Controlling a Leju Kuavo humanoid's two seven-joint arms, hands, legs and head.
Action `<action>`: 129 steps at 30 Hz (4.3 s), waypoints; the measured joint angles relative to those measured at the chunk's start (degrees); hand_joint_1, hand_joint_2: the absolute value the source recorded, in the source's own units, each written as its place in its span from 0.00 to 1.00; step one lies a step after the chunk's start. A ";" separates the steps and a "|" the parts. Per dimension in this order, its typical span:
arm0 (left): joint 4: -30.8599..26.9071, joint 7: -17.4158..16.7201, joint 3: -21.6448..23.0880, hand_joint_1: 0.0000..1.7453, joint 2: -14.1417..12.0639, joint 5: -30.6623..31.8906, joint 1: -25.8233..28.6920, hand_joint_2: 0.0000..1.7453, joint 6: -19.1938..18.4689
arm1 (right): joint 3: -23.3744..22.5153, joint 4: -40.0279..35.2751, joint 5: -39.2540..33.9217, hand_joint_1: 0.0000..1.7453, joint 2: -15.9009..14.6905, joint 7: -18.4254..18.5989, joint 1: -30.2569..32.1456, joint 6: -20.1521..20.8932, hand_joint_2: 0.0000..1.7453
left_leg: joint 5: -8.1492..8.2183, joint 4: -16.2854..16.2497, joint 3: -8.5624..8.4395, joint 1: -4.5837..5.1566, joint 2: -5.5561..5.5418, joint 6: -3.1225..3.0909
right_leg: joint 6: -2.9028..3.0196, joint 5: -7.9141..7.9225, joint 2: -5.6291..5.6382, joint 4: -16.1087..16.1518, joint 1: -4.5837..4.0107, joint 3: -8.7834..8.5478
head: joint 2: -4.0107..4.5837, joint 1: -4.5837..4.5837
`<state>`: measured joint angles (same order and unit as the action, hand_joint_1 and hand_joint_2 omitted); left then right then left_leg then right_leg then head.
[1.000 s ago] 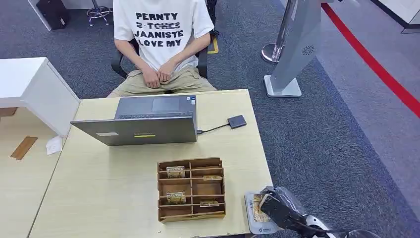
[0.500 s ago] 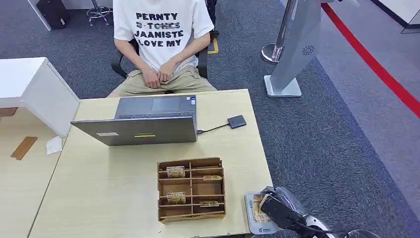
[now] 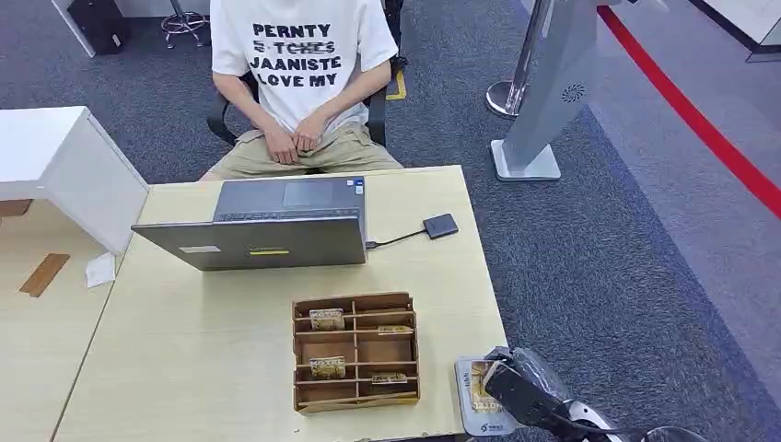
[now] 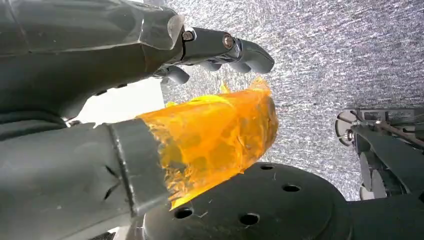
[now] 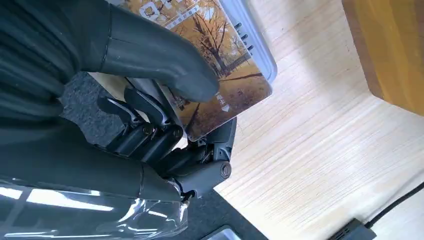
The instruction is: Pass the card to the sensor for recognition and then transmit it.
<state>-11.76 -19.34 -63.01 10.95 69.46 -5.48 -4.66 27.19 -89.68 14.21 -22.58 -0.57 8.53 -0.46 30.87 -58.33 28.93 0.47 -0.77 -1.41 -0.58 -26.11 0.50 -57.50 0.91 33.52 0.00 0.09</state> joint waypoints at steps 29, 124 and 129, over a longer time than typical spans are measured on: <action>0.00 0.00 0.00 0.00 0.00 0.11 0.00 0.00 0.02 | 0.37 0.00 -0.02 1.00 -0.15 0.00 -0.01 -0.63 1.00 | 0.00 0.00 0.00 0.00 0.00 0.00 | 0.00 0.00 0.00 0.00 0.00 0.00 | 0.00 0.00; 0.00 1.55 1.16 0.00 0.31 3.26 -0.09 0.00 -0.04 | -8.87 -16.48 -4.28 1.00 17.49 -21.11 -4.77 -4.09 1.00 | -0.02 0.01 0.01 -0.02 0.04 0.02 | 0.02 0.01 0.02 -0.02 0.00 0.00 | 0.00 -0.02; 0.00 1.57 2.36 0.00 0.31 4.81 -0.61 0.00 -0.20 | -6.17 -14.52 -0.11 1.00 17.57 -18.41 -12.30 -5.57 1.00 | -0.04 0.01 0.00 -0.02 0.04 0.03 | 0.03 0.03 0.03 -0.03 0.00 0.00 | 0.00 0.00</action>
<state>-11.76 -17.77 -60.65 11.26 74.27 -6.08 -4.85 21.02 -104.20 14.09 -5.01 -18.98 -3.77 -6.03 30.84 -58.32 28.93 0.45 -0.73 -1.38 -0.55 -26.08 0.52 -57.54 0.91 33.52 0.00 0.09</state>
